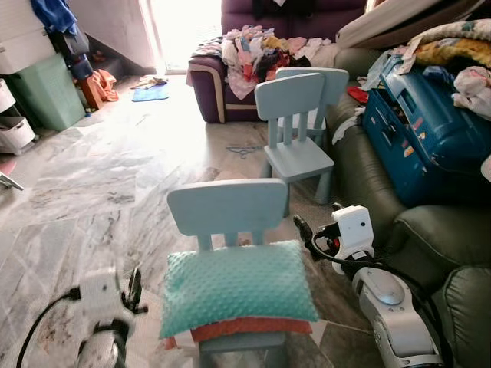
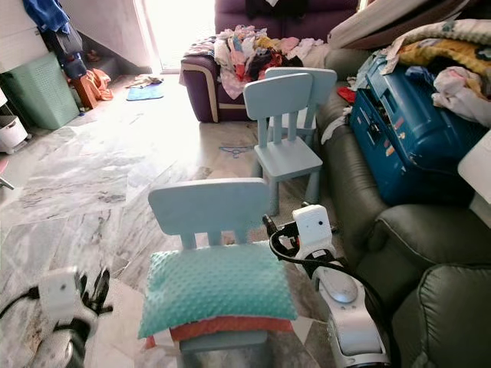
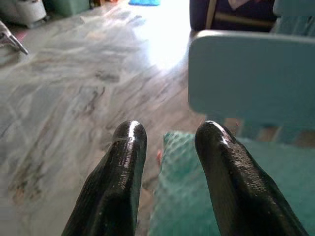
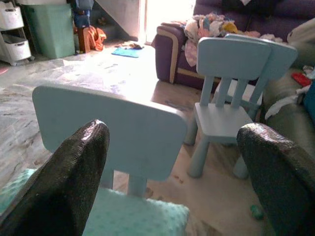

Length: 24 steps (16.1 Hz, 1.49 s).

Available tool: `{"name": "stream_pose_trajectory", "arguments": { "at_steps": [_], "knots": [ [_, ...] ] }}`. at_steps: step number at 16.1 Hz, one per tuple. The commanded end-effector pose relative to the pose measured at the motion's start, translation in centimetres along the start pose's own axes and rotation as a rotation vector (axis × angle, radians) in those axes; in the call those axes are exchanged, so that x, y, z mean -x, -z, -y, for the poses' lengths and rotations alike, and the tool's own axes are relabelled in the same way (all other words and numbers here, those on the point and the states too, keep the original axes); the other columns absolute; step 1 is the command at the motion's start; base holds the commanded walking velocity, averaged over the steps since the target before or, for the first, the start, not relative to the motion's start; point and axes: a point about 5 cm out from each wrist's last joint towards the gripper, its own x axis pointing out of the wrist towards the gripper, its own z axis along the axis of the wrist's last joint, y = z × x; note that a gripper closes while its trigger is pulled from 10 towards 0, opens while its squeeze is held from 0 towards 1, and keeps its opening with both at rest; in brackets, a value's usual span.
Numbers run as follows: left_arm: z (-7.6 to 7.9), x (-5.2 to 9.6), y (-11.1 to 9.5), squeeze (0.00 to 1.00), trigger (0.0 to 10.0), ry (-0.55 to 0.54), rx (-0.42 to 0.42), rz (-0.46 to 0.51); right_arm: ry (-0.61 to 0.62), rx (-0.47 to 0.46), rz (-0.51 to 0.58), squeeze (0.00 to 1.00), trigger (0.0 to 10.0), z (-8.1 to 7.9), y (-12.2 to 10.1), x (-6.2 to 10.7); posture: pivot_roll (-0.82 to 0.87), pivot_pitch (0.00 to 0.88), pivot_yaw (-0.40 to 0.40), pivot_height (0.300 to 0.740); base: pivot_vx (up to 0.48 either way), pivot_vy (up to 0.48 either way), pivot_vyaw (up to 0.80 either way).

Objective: Move the pillow to the sofa

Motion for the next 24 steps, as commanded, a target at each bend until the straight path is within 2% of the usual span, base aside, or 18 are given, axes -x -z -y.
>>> {"name": "stream_pose_trajectory", "arguments": {
  "at_steps": [1,5,9,13,18,24],
  "knots": [
    [-0.5,0.3,0.2,0.00,10.0,-0.019,-0.021,0.000,-0.001,-0.017,-0.011,0.00,10.0,0.1,0.1,0.1,-0.16,0.051,0.058,0.740,0.000,0.000,0.00],
    [-0.9,2.2,1.5,0.00,10.0,-0.013,-0.041,-0.040,-0.014,-0.026,-0.054,0.00,10.0,-0.1,0.9,1.5,-0.15,0.097,0.059,0.740,0.000,0.000,0.00],
    [-1.1,2.7,1.7,0.00,10.0,0.004,-0.068,-0.051,-0.019,-0.045,-0.086,0.00,10.0,-0.4,1.5,2.0,-0.13,0.116,0.069,0.740,0.000,0.000,0.00],
    [-1.3,2.5,1.1,0.00,10.0,0.010,-0.085,-0.037,-0.024,-0.052,-0.092,0.00,10.0,-0.6,1.4,2.0,-0.14,0.124,0.078,0.740,0.000,0.000,0.00],
    [-0.9,1.9,0.3,0.00,10.0,0.043,-0.090,-0.004,-0.020,-0.048,-0.097,0.00,10.0,-0.5,1.4,2.3,-0.14,0.129,0.078,0.740,0.000,0.000,0.00],
    [-0.4,1.9,0.4,0.00,10.0,0.068,-0.093,-0.005,-0.032,-0.046,-0.098,0.00,10.0,-0.5,1.4,2.7,-0.16,0.141,0.077,0.740,0.000,0.000,0.00]
  ]
}}
